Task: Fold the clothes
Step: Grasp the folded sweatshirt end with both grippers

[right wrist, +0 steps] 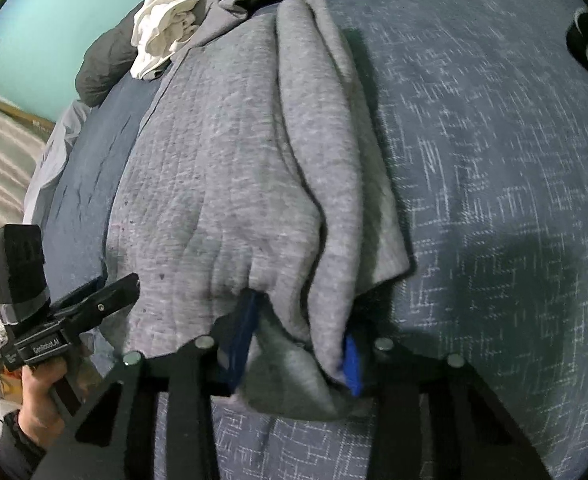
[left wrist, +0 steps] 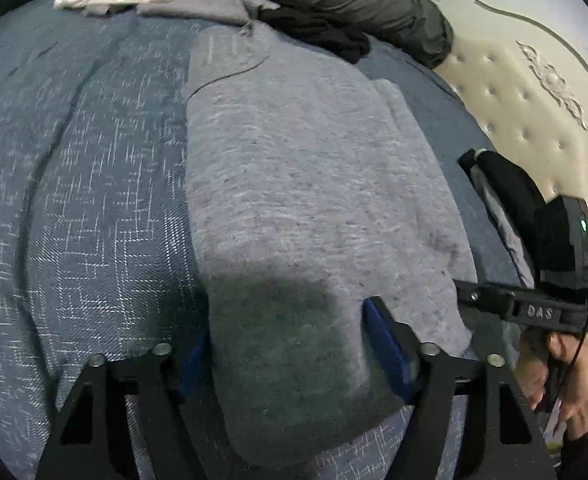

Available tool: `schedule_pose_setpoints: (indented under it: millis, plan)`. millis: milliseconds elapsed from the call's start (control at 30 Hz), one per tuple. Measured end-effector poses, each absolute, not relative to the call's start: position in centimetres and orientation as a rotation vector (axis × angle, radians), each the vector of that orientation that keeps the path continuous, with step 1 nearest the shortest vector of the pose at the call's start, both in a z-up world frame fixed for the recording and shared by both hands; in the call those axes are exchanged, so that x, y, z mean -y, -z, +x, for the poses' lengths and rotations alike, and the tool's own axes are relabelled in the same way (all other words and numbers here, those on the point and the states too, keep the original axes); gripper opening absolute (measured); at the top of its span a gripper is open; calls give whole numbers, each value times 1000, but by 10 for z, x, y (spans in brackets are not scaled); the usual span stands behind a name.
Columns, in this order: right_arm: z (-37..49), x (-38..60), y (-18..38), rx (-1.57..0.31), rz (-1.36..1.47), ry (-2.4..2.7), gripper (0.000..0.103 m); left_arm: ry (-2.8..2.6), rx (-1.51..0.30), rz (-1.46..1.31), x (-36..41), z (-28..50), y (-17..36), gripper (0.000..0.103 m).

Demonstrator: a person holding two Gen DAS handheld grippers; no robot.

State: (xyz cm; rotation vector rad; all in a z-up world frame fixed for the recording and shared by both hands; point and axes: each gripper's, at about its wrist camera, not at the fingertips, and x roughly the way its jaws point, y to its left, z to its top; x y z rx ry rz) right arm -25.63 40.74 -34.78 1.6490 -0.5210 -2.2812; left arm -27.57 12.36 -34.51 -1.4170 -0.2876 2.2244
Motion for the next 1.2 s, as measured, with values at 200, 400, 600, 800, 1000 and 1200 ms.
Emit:
schedule_pose_setpoints:
  millis: [200,400,600,800,1000,1200]
  plan:
    - [-263,-419,357,633,1663,2228,46,-2193,304,-1425,-122,-278,349,71]
    - [-264,-419,358,629,1645,2232,46,-2177,317,-1424,-125,-283,354,74]
    - [-258,-399,351,580,1630,2251,26,-2182,280,-1404,-132,-282,347,64]
    - [-266,-396,355,582,1621,2247,26,-2152,304,-1417,-131,-288,351,64]
    - [-265,-400,361,614,1627,2226,30,-2134,328,-1423,-131,-293,355,67]
    - [-264,-393,353,545,1583,2274,22,-2182,248,-1371,-138,-287,341,58]
